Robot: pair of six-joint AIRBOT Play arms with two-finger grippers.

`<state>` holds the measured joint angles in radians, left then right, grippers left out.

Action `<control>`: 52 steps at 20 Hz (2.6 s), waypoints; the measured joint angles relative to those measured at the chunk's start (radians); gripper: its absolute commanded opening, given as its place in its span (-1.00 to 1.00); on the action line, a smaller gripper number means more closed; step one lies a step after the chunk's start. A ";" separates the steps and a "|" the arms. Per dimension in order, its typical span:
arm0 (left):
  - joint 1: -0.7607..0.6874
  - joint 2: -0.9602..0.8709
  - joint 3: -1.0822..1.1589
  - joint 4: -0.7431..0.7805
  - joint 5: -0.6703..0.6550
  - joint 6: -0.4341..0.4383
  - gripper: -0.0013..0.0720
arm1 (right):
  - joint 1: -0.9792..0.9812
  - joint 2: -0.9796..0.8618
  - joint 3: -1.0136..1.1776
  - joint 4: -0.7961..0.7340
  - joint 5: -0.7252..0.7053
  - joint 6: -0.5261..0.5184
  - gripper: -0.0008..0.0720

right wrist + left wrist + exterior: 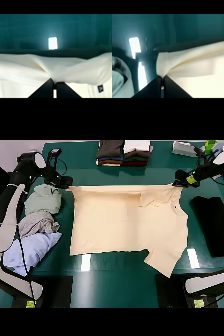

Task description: Fold the shirts.

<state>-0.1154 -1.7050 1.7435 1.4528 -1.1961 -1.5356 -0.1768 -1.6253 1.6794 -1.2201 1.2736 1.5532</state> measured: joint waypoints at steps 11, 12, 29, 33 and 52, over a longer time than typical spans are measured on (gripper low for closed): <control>0.000 -0.009 -0.212 -0.179 -0.113 0.000 -0.89 | 0.004 0.248 -0.422 -0.234 -0.029 -0.001 -0.93; 0.000 -0.009 -0.232 -0.189 -0.105 0.000 -0.89 | 0.004 0.262 -0.460 -0.234 -0.048 -0.001 -0.92; -0.039 0.462 -0.646 -0.040 -0.153 -0.098 0.37 | 0.002 0.488 -0.518 -0.165 0.036 -0.011 0.42; -0.163 0.595 -0.885 -0.031 -0.079 -0.198 0.38 | 0.002 0.541 -0.586 -0.161 0.040 -0.011 0.41; -0.341 0.643 -1.115 -0.076 0.153 -0.350 -0.50 | 0.020 0.591 -0.652 -0.135 0.039 0.004 0.41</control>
<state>-0.4561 -1.0618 0.6281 1.3766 -1.0435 -1.8858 -0.1566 -1.0344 1.0279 -1.3556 1.3121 1.5574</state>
